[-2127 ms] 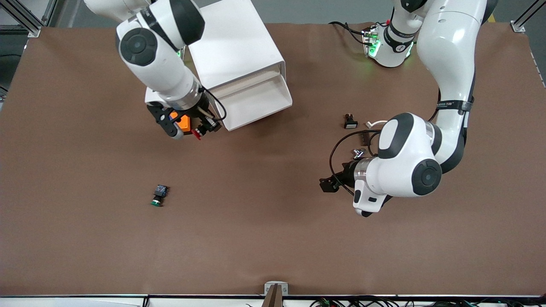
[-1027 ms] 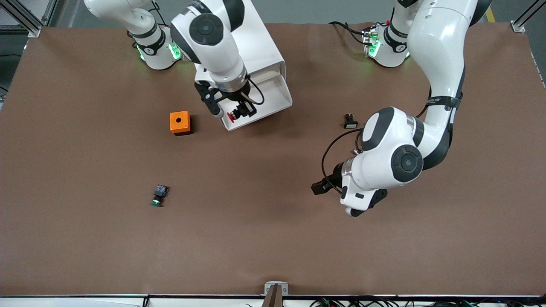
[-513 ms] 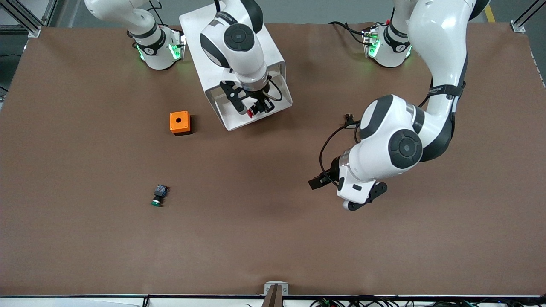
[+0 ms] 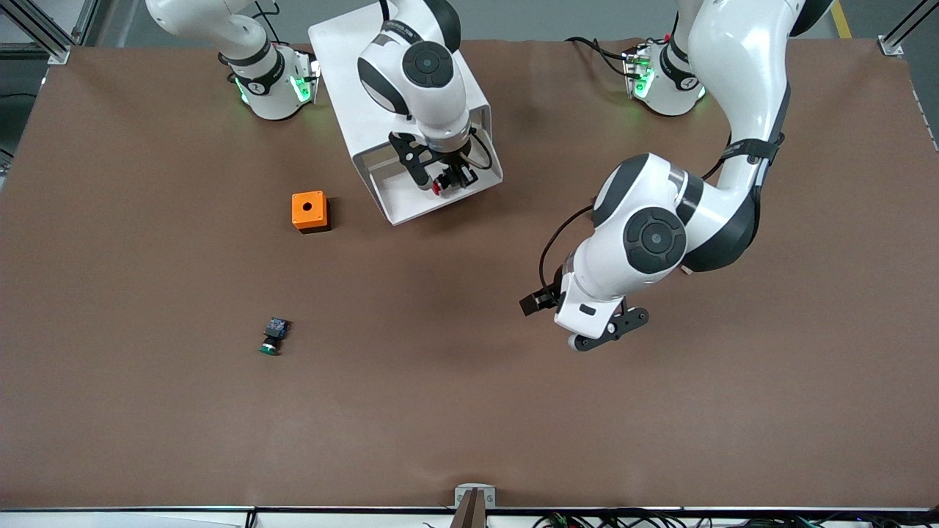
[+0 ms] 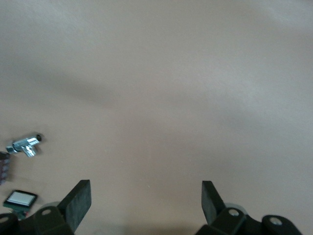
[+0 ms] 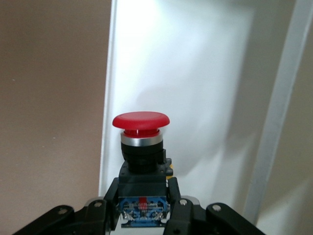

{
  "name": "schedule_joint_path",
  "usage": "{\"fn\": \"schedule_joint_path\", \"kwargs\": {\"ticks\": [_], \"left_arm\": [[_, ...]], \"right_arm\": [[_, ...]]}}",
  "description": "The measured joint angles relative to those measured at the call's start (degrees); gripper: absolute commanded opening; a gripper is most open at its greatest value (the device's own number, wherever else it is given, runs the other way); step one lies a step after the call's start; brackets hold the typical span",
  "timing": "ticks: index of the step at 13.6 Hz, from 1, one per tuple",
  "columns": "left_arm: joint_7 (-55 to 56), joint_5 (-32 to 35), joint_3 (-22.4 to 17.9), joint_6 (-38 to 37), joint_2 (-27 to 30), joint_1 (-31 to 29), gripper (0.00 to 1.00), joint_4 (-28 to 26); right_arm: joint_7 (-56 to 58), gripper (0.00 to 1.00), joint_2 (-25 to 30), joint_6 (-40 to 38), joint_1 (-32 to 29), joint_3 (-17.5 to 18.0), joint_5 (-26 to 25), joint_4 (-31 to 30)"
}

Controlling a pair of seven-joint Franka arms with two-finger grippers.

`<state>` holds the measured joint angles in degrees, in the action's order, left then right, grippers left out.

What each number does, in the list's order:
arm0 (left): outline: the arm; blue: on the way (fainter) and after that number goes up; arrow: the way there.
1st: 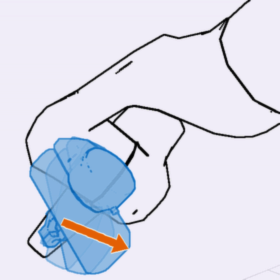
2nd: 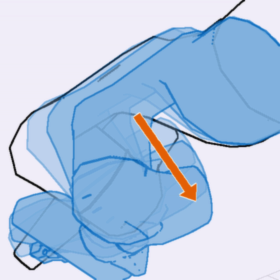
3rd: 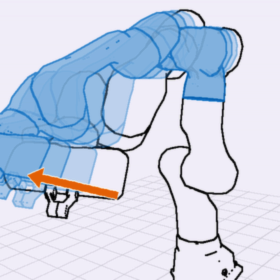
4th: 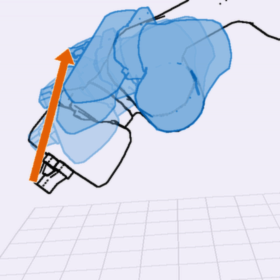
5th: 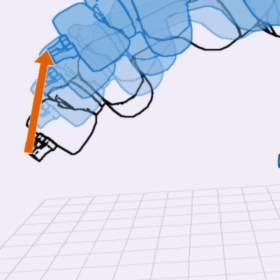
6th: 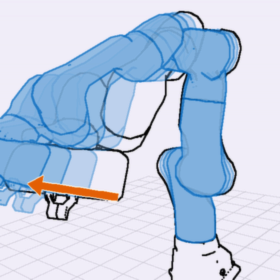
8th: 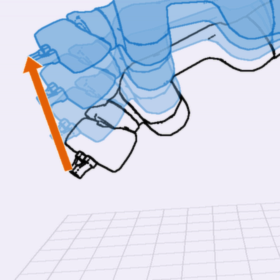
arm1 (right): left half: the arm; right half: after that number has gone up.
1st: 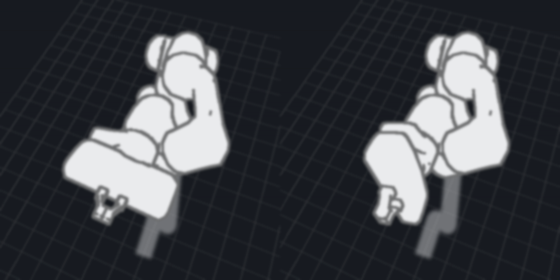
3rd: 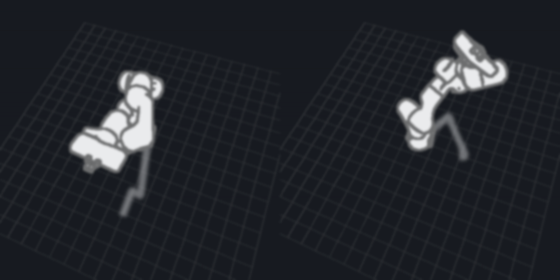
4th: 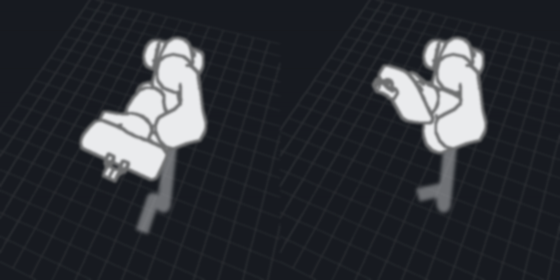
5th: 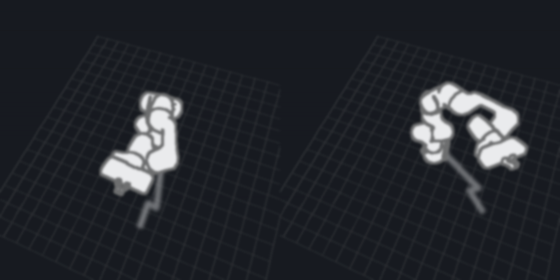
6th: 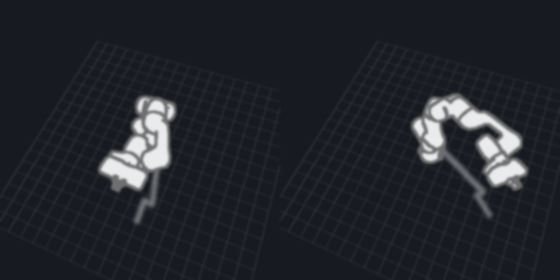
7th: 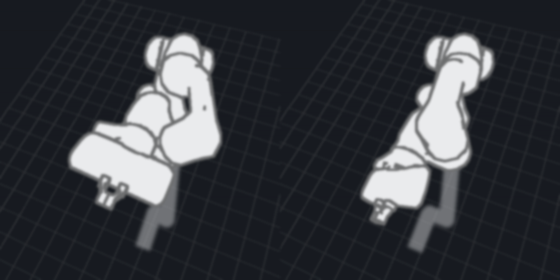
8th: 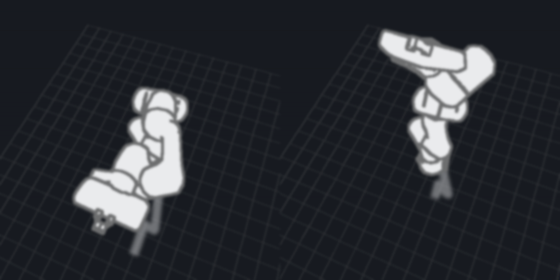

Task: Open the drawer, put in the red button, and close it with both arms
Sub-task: 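Lower the red button into the open drawer and open the right gripper, then raise the right gripper from the drawer while the left gripper approaches the drawer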

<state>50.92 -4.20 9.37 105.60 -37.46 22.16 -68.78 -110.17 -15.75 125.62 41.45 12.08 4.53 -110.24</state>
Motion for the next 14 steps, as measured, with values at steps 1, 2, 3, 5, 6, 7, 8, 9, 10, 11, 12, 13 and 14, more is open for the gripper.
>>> {"fn": "schedule_joint_path", "kwargs": {"ticks": [1,2,3,5,6,7,8,9,10,11,12,13,14], "left_arm": [[0.0,0.4,0.0,0.0,0.0,0.0,1.00,-0.2],[0.0,0.5,0.0,0.0,0.0,0.0,1.00,-0.2],[0.0,0.5,0.0,0.0,0.0,0.0,0.99,-0.3],[0.0,0.6,0.0,-0.1,0.0,0.1,1.00,-0.5],[0.6,0.6,0.1,-0.1,0.0,0.3,1.00,-0.6],[2.7,0.6,0.1,-0.2,0.0,0.5,1.00,-0.7],[5.3,0.6,0.1,-0.2,0.0,0.8,1.00,-0.7],[7.0,0.8,0.1,-0.2,0.0,1.1,1.00,-0.7],[8.1,1.6,0.2,-0.2,0.0,1.6,0.99,-0.8],[8.8,2.9,0.2,-0.2,0.0,1.9,0.99,-0.9],[9.0,3.6,0.2,-0.2,0.0,2.3,0.99,-1.0],[9.1,3.8,0.2,-0.2,0.0,2.6,0.99,-1.1],[9.1,3.9,0.2,-0.2,0.0,2.8,0.99,-1.1]], "right_arm": [[-0.7,0.00,-0.1,0.0,0.4,0.0,0.0,-0.1],[-1.0,0.00,-0.1,0.0,0.7,0.0,0.0,-0.2],[-1.3,0.00,-0.1,0.1,0.8,0.0,0.0,-0.2],[-2.1,0.13,-0.1,0.1,0.9,0.0,0.0,-0.2],[-2.2,0.35,-0.1,0.1,1.0,0.0,0.0,-0.2],[-2.3,0.70,-0.1,0.1,1.0,0.0,0.0,-0.2],[-2.3,1.00,-0.1,0.1,1.1,-0.1,-0.1,-0.1],[-2.3,1.00,-0.2,0.5,1.3,-0.1,-0.2,-0.1],[-2.3,1.00,-0.3,1.1,1.5,-0.3,-0.5,0.2],[-2.3,1.00,-0.6,1.8,1.7,-0.5,-0.7,0.4],[-2.3,1.00,-1.0,2.2,1.8,-0.6,-1.0,0.9],[-2.3,1.00,-1.4,2.2,1.8,-0.7,-1.0,1.4],[-2.3,1.00,-1.6,2.2,1.8,-0.8,-1.1,1.9]]}}
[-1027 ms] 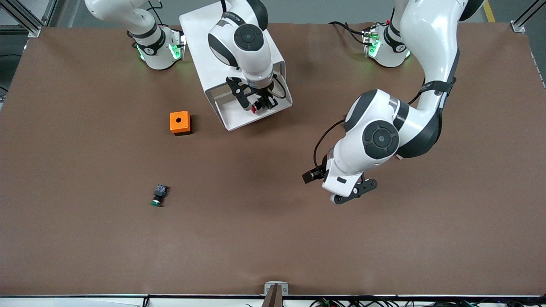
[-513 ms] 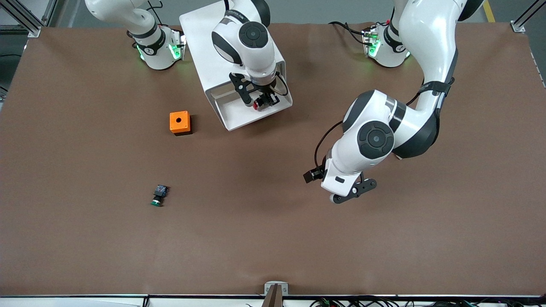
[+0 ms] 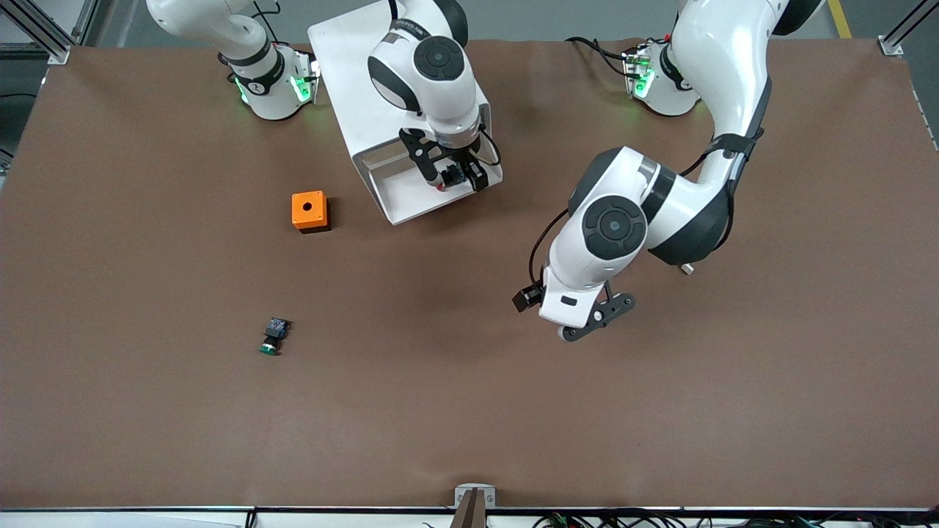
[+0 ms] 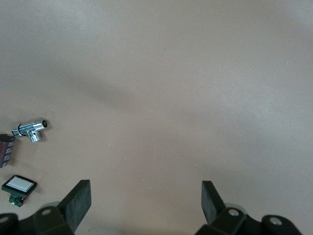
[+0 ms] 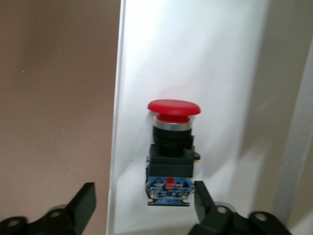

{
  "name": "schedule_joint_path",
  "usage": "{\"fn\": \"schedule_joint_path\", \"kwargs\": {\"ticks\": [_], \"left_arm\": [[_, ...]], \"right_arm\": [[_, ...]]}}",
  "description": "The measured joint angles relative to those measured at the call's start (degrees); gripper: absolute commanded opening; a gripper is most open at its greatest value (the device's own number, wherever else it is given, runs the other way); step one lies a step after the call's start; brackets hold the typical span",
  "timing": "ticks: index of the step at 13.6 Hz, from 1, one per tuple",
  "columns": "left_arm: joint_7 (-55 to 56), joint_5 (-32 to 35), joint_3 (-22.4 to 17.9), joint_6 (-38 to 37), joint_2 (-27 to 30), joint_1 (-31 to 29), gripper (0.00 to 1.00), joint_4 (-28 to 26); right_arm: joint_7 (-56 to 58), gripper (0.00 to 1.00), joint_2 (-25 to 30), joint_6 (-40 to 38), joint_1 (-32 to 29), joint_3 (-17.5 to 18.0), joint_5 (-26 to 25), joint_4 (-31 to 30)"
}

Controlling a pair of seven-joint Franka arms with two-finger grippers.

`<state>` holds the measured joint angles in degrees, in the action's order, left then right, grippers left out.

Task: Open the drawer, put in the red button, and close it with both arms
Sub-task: 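Raise the right gripper from the drawer while the left gripper approaches the drawer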

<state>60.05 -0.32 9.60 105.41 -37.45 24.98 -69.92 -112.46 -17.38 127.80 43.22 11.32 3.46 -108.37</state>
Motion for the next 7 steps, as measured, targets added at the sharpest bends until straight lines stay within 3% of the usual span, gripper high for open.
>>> {"fn": "schedule_joint_path", "kwargs": {"ticks": [4,7], "left_arm": [[0.0,0.0,0.0,0.0,0.0,0.0,1.00,-0.1],[0.0,0.0,0.0,0.0,0.0,0.0,1.00,-0.1]], "right_arm": [[2.2,1.00,0.2,-4.7,-0.6,-0.6,0.0,3.4],[9.7,1.00,0.5,-11.7,-4.6,-1.0,0.0,7.7]]}}
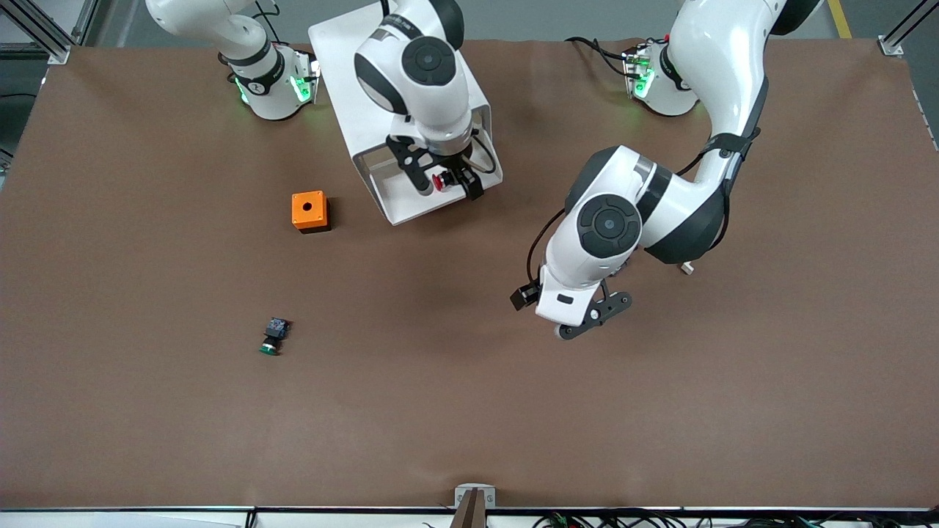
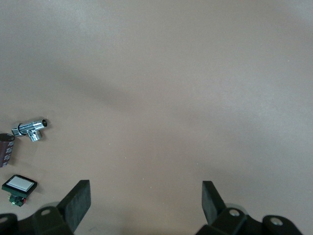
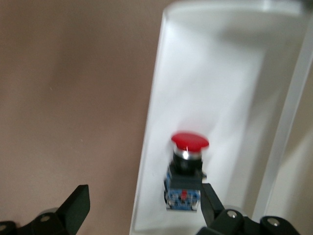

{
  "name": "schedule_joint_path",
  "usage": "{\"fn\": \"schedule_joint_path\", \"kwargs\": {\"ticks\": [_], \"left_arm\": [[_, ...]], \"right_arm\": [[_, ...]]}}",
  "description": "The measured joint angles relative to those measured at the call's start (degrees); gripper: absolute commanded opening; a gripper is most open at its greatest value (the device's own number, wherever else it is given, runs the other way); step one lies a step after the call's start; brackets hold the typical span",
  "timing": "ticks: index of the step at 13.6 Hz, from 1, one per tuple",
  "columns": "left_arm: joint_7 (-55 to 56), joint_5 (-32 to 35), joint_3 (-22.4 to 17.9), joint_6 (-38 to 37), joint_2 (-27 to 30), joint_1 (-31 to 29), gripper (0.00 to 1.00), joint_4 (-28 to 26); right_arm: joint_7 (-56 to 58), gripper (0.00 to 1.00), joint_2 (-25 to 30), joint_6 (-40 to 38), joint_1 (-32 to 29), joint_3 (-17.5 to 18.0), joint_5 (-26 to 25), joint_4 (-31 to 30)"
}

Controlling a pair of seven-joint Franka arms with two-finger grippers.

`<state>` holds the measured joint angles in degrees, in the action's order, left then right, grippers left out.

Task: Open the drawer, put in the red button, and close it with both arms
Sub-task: 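Raise the right gripper from the drawer while the left gripper approaches the drawer, then push the drawer shut with the left gripper while the right gripper withdraws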

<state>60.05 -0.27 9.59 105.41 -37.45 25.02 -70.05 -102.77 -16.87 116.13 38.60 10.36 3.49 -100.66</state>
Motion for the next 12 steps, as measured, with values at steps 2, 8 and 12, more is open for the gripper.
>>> {"fn": "schedule_joint_path", "kwargs": {"ticks": [2,8,12], "left_arm": [[0.0,0.0,0.0,0.0,0.0,0.2,0.99,-0.1],[0.6,0.0,0.6,0.0,0.0,6.0,0.99,-1.2],[5.3,0.0,0.6,0.1,-0.6,10.7,0.99,-1.9]], "right_arm": [[7.7,1.00,0.1,-5.9,-4.1,-0.2,0.0,3.7],[38.3,1.00,0.7,-20.9,-20.3,-0.5,0.1,13.4],[58.8,1.00,1.8,-25.4,-29.9,-0.6,-0.1,14.5]]}}
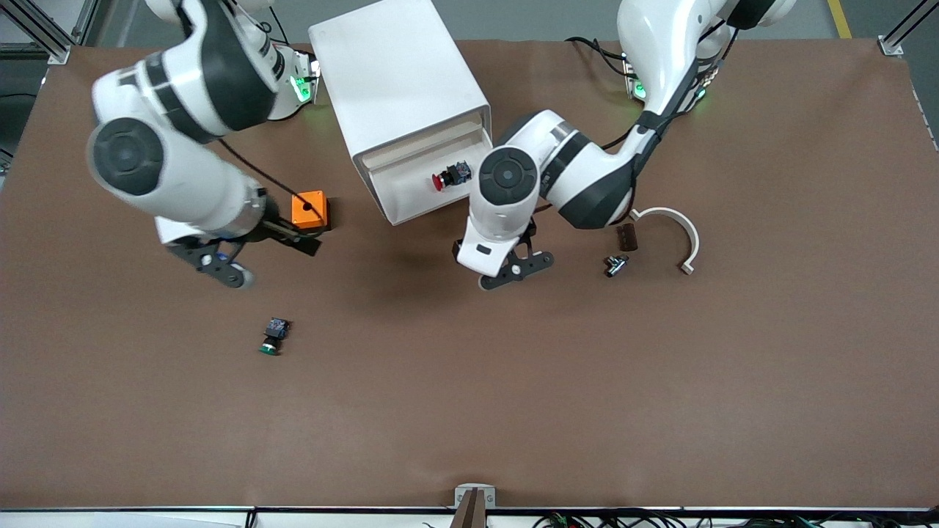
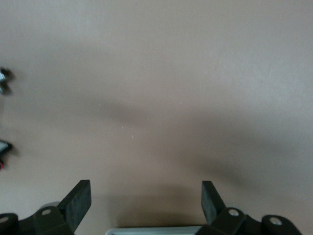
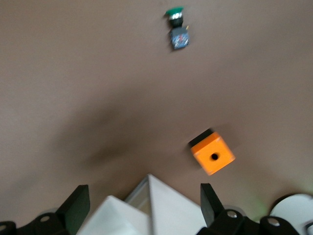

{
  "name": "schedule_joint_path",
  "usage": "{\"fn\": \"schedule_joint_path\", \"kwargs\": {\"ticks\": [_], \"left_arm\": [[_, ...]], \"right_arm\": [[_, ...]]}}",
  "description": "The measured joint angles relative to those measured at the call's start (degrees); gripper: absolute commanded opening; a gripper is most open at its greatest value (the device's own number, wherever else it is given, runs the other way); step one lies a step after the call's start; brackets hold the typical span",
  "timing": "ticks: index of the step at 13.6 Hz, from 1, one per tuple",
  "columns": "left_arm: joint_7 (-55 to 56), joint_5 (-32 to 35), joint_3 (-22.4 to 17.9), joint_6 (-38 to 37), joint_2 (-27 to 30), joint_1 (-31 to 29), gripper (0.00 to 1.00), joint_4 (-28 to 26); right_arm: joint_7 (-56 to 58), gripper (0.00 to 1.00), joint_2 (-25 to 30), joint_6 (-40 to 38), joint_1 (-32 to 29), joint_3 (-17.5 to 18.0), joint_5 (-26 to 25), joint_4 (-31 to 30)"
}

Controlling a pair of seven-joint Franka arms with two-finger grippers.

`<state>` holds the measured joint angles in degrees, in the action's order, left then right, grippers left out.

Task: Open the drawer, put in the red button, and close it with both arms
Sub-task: 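Push the drawer shut with the left gripper while the right gripper withdraws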

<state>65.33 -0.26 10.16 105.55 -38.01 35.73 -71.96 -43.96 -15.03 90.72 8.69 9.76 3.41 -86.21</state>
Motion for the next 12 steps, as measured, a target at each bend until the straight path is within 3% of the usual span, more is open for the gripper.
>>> {"fn": "schedule_joint_path", "kwargs": {"ticks": [5,9,12], "left_arm": [[2.5,1.5,-0.1,2.5,-1.4,3.8,0.99,-1.4],[2.5,3.2,-0.1,10.0,-1.6,5.7,1.00,-5.1],[2.5,3.2,0.0,11.4,-1.6,6.6,1.00,-6.3]], "right_arm": [[22.6,1.00,1.4,-4.3,-10.0,-0.1,-2.6,2.2],[35.1,1.00,1.5,-4.8,-14.5,-0.1,-4.5,3.2],[40.6,1.00,1.5,-4.8,-15.5,0.0,-7.0,4.7]]}}
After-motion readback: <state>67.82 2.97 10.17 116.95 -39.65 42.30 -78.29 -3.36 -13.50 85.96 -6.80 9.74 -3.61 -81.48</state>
